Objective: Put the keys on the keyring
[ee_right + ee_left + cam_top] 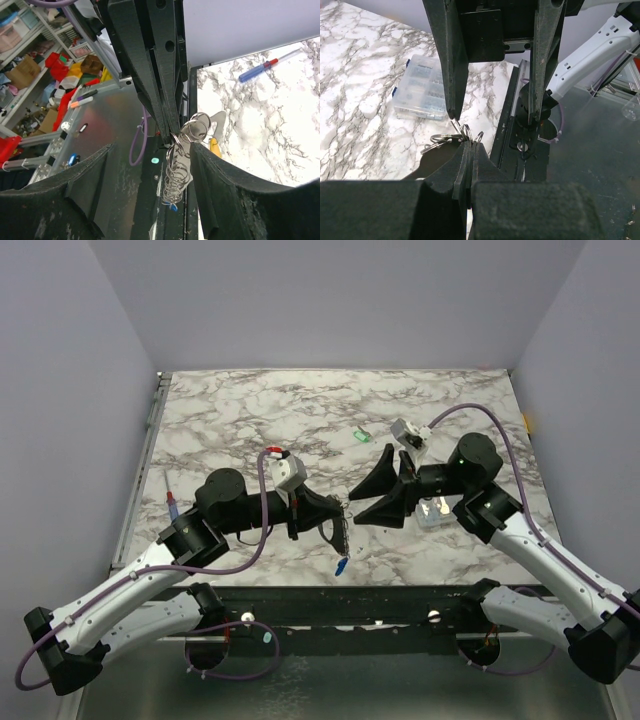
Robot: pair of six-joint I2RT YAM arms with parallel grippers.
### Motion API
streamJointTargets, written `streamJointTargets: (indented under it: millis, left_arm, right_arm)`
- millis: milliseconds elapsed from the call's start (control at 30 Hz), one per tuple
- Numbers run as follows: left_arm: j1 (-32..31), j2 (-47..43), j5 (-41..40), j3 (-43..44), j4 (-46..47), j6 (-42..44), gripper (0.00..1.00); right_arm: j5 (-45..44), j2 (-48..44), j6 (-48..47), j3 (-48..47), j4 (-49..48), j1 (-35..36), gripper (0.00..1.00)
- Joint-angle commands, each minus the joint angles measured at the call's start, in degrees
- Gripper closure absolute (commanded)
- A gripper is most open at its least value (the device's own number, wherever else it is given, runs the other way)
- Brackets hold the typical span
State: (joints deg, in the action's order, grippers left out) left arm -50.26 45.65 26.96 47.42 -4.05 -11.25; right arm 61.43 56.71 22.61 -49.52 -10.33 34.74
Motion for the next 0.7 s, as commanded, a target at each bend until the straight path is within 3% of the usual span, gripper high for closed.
streamJointTargets:
  millis: [0, 433, 667]
  left_arm:
    - [0.06, -0.26, 2.34, 1.97, 0.7, 0.83, 1.0]
    - [0.1, -2.7, 0.02, 1.04, 1.48, 0.04, 1.0]
    - [0.07, -3.12, 0.72, 0.04, 4.99, -1.64, 1.0]
  right_arm:
    - [-2.02, -0.47, 4.19, 0.61, -5.08, -0.55, 0.33]
    - [-3.1, -2.92, 15.03, 5.22, -19.65, -6.01, 0.36]
    - [3.59, 3.61, 30.93, 9.37, -43.65, -5.88, 0.45]
